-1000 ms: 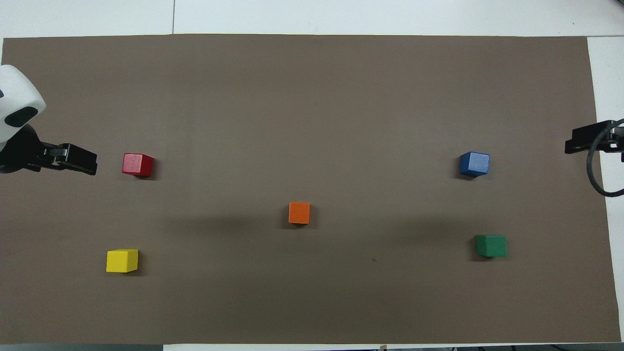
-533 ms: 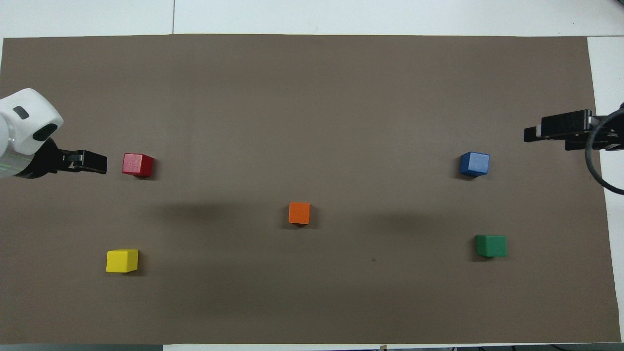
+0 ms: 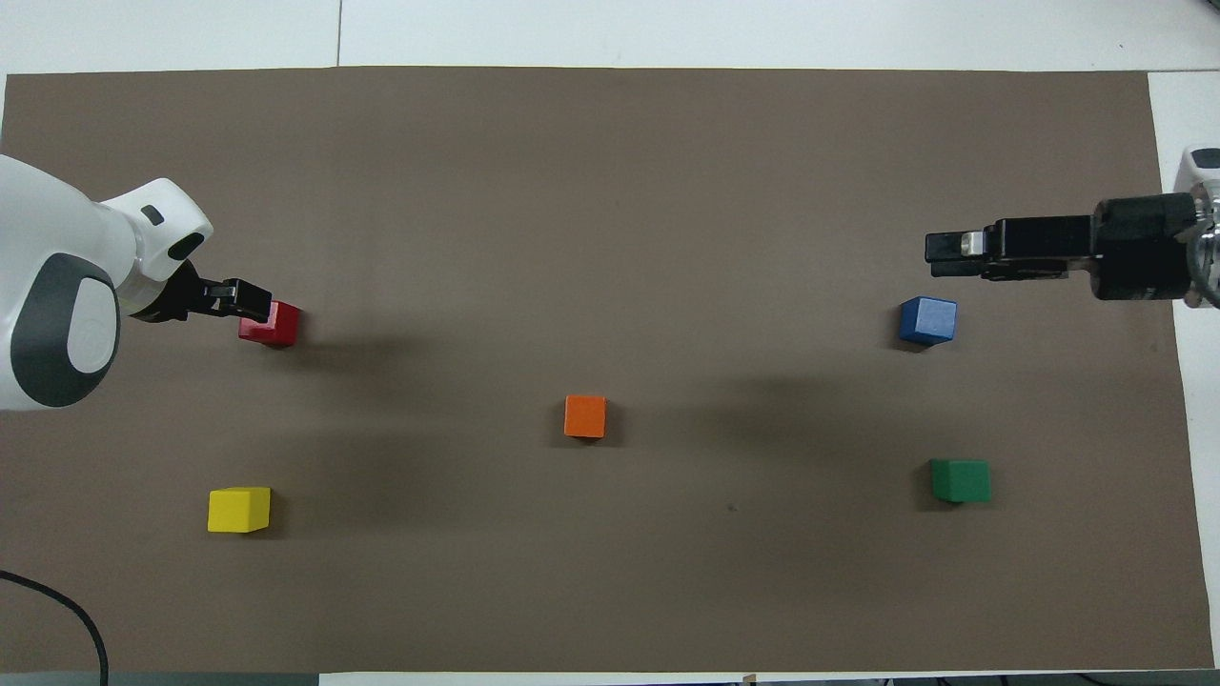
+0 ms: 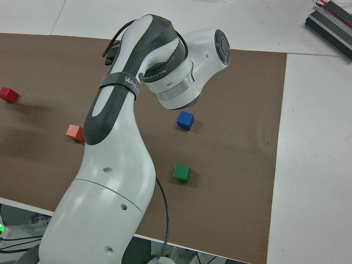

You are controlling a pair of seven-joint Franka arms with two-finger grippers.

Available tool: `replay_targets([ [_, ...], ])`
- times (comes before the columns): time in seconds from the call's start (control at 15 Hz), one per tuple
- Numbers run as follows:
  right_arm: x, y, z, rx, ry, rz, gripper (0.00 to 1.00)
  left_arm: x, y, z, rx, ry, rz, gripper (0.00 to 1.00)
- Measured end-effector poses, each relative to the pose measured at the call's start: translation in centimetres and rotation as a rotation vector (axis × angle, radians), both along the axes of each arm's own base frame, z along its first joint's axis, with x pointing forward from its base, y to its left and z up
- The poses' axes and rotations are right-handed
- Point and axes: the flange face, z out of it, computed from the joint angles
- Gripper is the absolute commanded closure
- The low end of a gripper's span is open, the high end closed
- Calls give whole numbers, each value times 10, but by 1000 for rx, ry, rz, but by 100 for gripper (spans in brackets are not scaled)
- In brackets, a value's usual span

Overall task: Transfer red block to right arm and stack on blue block
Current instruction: 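Grasp the red cube with the left gripper while the right gripper approaches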

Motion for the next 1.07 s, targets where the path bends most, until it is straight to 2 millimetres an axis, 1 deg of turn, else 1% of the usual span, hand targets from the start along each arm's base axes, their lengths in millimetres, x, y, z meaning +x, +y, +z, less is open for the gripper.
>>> replay_targets([
  [0.13, -2, 9, -27, 171, -2, 46, 0, 3, 3, -17, -2, 19, 4, 0],
  [0.27, -10, 24, -52, 384, 19, 89, 0, 6, 4, -33, -6, 27, 6, 0],
  [0.33, -13, 30, -63, 479, 33, 107, 0, 8, 3, -41, -13, 27, 9, 0],
  [0.47, -10, 42, -82, 624, 57, 122, 0, 10, 2, -53, -32, 32, 19, 0],
  [0.53, -9, 52, -90, 684, 68, 134, 0, 11, 1, -57, -35, 32, 21, 0],
  [0.73, -10, 99, -118, 827, 89, 193, 0, 13, 3, -64, -37, 28, 24, 0],
  [0.87, -14, 126, -137, 914, 112, 234, 0, 13, 3, -65, -37, 28, 25, 0],
  [1.0, -18, 143, -150, 959, 135, 261, 0, 13, 2, -68, -38, 26, 23, 0],
  [1.07, -20, 151, -153, 976, 142, 273, 0, 13, 1, -71, -39, 25, 22, 8],
])
